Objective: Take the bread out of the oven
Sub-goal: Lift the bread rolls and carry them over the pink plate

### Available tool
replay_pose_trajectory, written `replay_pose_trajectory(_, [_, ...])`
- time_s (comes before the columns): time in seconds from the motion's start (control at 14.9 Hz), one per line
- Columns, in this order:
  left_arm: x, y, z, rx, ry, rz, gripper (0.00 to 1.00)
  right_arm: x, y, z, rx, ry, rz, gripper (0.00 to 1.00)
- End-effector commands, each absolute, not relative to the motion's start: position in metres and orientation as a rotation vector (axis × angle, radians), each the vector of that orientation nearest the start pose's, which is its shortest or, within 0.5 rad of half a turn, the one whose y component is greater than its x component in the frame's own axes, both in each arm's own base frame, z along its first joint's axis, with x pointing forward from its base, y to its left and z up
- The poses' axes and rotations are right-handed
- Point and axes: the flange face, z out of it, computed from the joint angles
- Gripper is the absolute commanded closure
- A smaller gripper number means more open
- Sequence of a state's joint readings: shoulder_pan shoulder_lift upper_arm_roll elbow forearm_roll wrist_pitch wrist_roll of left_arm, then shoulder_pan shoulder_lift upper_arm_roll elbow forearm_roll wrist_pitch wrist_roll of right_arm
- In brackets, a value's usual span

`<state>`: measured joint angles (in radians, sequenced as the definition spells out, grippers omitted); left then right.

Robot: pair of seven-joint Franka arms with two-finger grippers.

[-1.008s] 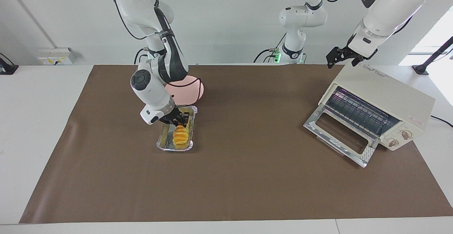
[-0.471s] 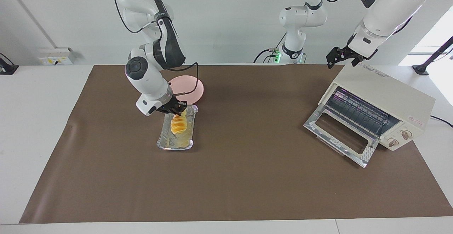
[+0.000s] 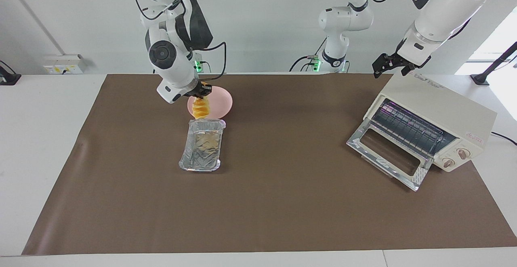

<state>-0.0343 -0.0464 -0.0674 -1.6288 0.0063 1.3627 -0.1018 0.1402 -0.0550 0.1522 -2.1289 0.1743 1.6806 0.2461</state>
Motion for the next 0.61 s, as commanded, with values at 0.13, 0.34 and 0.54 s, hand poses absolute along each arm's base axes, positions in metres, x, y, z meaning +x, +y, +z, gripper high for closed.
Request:
replay_pose_trajectory(0.13, [0.509, -0.051, 0.610, -3.108, -0.010, 0.312, 0.00, 0.385, 0.152, 0.355, -3.073, -0.005, 0.571, 1.00])
replay_pose_trajectory(0.34, [0.509, -0.051, 0.609, -3.107, -0.010, 0.315, 0.00, 0.380, 0.154, 0.352, -3.052, 0.011, 0.583, 1.00])
replay_pose_trajectory(0.54, [0.509, -0.051, 0.609, -3.107, -0.010, 0.317, 0.00, 0.384, 0.156, 0.343, -3.053, 0.029, 0.531, 1.00])
